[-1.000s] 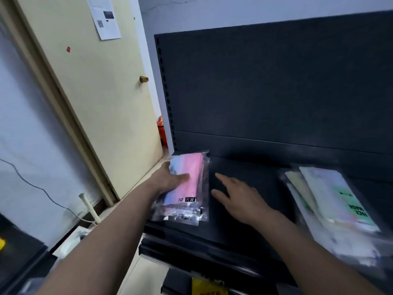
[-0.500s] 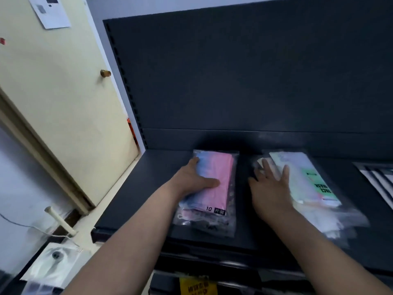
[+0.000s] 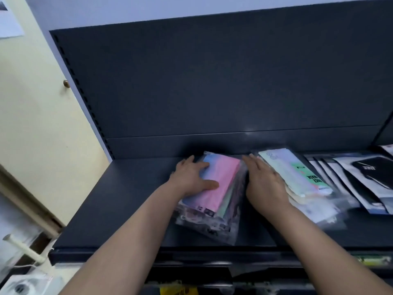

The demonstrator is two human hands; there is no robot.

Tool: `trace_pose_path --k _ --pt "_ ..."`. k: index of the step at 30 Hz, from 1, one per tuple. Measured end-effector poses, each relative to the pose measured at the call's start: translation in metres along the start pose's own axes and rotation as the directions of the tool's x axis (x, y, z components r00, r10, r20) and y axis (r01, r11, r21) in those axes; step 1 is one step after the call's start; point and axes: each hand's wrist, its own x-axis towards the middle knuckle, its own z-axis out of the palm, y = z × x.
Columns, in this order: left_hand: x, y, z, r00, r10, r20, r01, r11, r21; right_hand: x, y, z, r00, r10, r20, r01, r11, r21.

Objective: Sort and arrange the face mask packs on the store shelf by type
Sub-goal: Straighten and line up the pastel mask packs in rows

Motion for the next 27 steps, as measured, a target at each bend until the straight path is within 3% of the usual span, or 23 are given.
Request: trace_pose_path --k 3,6,12,16,19,21,24,27 --pt "-0.013 0.012 -0.005 0.986 0.093 -0.137 -0.048 0.952 0.301 0.000 -0.005 0.007 0.996 -0.085 -0.027 0.085 0.996 0.018" --pt "-0.024 0.029 0.016 0.986 0.103 -0.134 -0.030 0.885 0.465 -0.003 -0.009 0.008 0.992 -0.128 0.022 0.127 0.991 0.037" --pt "-0.024 0.029 0.010 0.997 0.050 -0.053 -0.031 0.949 0.312 -0.008 -0.003 0.000 0.961 -0.266 0.075 0.266 0.964 0.014" --pt "-0.032 0.000 -0.026 0.954 0.094 -0.286 0.041 0.901 0.433 -0.009 -0.009 -0.004 0.927 -0.360 0.107 0.364 0.931 -0.026" --pt "-0.038 -0.030 -0.047 0.861 0.118 -0.495 0.126 0.892 0.433 -0.005 -0.018 -0.006 0.852 -0.449 0.269 0.488 0.867 -0.101" --pt "-0.038 -0.054 -0.045 0.827 0.101 -0.553 0.174 0.889 0.423 -0.002 -0.023 -0.008 0.804 -0.457 0.380 0.530 0.841 -0.108" --pt "-0.038 -0.096 -0.022 0.911 0.004 -0.413 0.190 0.884 0.427 0.003 -0.027 -0.006 0.810 -0.418 0.411 0.491 0.867 -0.084" --pt "-0.036 -0.134 -0.003 0.943 -0.058 -0.328 0.160 0.943 0.292 0.009 -0.035 -0.002 0.827 -0.413 0.381 0.512 0.833 -0.209"
